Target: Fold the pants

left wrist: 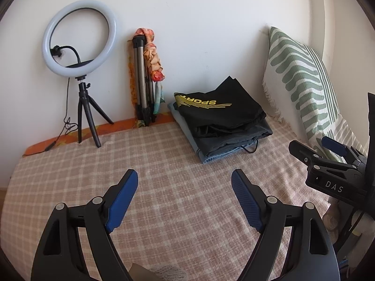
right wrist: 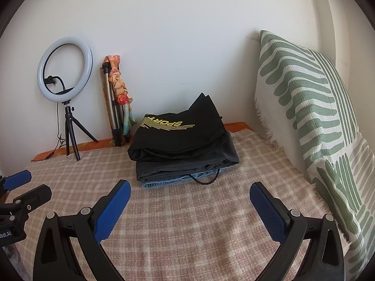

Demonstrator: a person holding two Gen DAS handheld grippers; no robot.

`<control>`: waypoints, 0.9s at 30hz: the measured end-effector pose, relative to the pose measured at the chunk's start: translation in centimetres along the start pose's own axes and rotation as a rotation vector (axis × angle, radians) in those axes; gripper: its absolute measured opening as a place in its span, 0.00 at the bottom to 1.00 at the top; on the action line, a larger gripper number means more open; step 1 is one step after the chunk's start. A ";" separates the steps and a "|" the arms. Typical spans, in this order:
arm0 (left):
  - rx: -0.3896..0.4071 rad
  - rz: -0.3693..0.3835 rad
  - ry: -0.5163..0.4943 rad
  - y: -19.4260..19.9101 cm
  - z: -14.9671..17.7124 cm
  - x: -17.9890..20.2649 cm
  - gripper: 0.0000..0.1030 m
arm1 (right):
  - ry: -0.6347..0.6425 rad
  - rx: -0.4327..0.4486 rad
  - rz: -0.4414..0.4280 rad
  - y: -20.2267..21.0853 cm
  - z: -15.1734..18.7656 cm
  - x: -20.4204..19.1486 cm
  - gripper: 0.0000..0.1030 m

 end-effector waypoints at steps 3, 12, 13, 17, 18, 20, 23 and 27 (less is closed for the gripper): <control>-0.001 -0.001 -0.006 -0.1 0.1 0.0 0.80 | -0.007 -0.007 -0.001 -0.2 0.2 0.0 1.00; -0.003 0.000 -0.005 -0.1 0.1 0.1 0.82 | -0.010 -0.017 0.003 -0.5 0.5 -0.1 1.00; -0.002 0.000 -0.006 -0.1 0.1 0.1 0.82 | -0.008 -0.018 0.003 -0.5 0.5 -0.2 1.00; -0.001 0.000 -0.005 -0.1 0.1 0.1 0.82 | -0.009 -0.018 0.002 -0.6 0.5 -0.1 1.00; -0.001 0.001 -0.004 -0.1 0.1 0.1 0.82 | -0.009 -0.018 0.002 -0.6 0.5 -0.1 1.00; 0.001 0.001 -0.007 -0.1 0.1 0.1 0.82 | -0.013 -0.018 0.002 -0.6 0.5 -0.1 1.00; 0.001 0.002 -0.011 -0.1 0.1 0.2 0.82 | -0.019 -0.018 0.001 -0.5 0.5 0.0 1.00; 0.002 0.003 -0.012 -0.1 0.1 0.3 0.82 | -0.020 -0.019 0.001 -0.5 0.5 0.0 1.00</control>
Point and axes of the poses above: each gripper's, at about its wrist camera, not at the fingertips, and y roughly against the way its jaws point, x to its right, z to its underside, the point moved 8 cm from there along -y, roughly the way its jaws point, and after that the axes turned 7 degrees about x, right-handed, at the moved point
